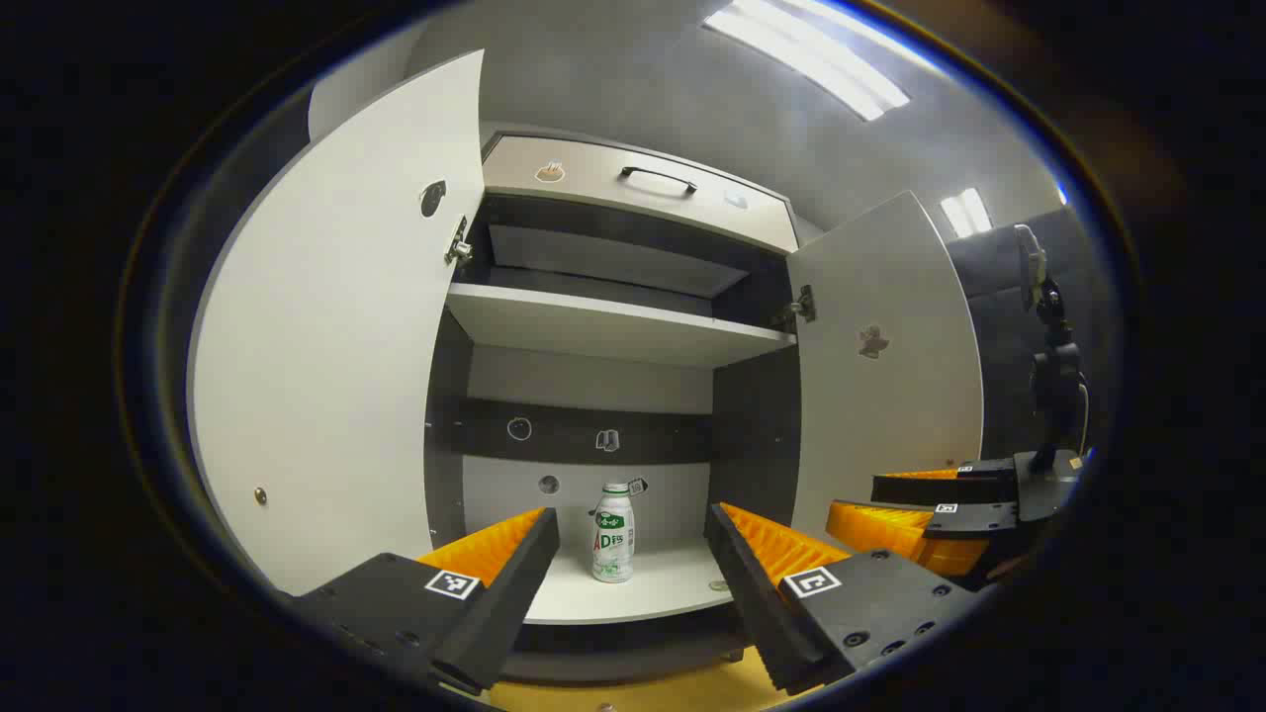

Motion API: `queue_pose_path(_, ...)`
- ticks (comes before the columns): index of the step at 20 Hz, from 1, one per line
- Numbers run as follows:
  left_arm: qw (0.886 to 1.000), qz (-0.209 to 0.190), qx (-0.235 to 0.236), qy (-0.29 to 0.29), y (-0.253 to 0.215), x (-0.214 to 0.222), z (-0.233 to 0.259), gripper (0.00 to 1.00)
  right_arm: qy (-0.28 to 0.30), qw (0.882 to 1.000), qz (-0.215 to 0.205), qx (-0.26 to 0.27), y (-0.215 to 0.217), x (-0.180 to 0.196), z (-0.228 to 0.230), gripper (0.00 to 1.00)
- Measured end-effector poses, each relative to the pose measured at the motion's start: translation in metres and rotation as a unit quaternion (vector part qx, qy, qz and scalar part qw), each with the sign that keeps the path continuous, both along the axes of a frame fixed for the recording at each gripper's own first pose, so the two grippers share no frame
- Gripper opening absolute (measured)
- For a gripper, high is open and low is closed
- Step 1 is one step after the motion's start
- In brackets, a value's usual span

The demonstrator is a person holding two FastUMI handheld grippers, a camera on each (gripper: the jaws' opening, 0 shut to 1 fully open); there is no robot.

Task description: Grasp the bottle in the cabinet with the left hand and place it on the coaster, then close the right door with the right hand and the left door with the left hand.

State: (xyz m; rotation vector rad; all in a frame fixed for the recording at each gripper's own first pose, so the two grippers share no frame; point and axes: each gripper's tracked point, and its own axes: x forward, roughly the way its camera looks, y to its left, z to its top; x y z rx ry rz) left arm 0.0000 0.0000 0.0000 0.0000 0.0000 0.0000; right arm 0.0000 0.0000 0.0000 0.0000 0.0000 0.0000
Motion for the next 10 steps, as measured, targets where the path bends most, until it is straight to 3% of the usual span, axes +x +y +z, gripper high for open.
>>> queue_pose_path(10, 0.999, 0.009, 0.032, 0.025, -0.004, 0.021, -0.019, 0.95, 0.004, 1.0, 0.004, 0.001, -0.008, 0.013, -0.007, 0.97)
